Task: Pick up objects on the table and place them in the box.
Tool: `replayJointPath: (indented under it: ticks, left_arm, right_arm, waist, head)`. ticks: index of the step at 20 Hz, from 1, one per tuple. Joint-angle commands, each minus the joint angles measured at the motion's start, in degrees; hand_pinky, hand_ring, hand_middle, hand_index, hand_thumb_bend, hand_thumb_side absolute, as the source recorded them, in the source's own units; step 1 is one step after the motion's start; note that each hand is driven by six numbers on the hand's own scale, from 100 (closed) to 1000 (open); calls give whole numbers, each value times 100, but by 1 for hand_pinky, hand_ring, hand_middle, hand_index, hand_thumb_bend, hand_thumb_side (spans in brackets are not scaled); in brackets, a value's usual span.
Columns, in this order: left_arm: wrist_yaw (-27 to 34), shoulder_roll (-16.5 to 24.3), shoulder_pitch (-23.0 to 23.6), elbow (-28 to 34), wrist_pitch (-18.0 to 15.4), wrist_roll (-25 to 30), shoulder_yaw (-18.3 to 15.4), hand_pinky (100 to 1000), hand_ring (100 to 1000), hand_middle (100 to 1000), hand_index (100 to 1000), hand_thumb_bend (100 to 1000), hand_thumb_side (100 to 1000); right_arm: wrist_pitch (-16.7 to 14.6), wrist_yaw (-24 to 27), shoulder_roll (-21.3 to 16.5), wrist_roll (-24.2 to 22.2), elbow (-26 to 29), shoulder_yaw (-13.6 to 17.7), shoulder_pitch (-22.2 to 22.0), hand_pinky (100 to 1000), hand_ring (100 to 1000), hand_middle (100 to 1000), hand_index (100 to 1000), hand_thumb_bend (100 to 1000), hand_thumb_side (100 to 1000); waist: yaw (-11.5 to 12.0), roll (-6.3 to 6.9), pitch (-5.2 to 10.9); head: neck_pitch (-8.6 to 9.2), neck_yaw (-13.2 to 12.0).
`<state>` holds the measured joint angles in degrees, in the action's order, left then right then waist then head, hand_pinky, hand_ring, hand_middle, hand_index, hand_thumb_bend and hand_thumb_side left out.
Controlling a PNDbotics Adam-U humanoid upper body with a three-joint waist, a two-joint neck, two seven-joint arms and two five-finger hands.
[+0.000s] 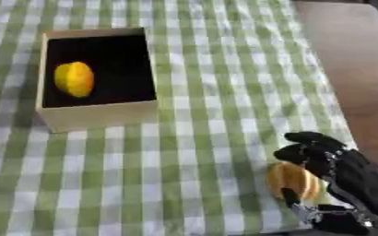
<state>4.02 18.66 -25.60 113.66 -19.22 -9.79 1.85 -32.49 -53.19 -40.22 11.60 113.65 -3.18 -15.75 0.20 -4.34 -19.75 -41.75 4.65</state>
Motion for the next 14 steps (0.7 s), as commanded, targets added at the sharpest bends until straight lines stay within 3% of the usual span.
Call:
replayJointPath:
  ticks: [1,3,8,14]
  left_arm:
    - [-3,69,-30,93,19,22,-46,733,729,712,825,132,624]
    - [5,58,-34,93,25,36,-41,734,729,712,825,131,624]
    - [34,28,-37,93,45,73,-30,735,730,713,825,126,632]
    - [45,-7,-29,93,77,105,-19,735,730,713,824,121,639]
  right_arm:
    - [-8,-151,-56,-99,94,108,-108,884,916,739,900,100,240]
    - [0,-166,-15,-178,94,115,-142,886,916,737,897,100,135]
    - [158,-13,13,-316,94,131,-86,887,915,735,897,100,176]
    - [408,120,-5,-252,94,205,72,887,916,741,907,100,140]
  waist:
    - [-20,14,98]
    - [-21,16,95]
    - [-6,22,92]
    - [6,20,76]
  head:
    - [30,-11]
    - [40,-5]
    - [61,23]
    - [82,54]
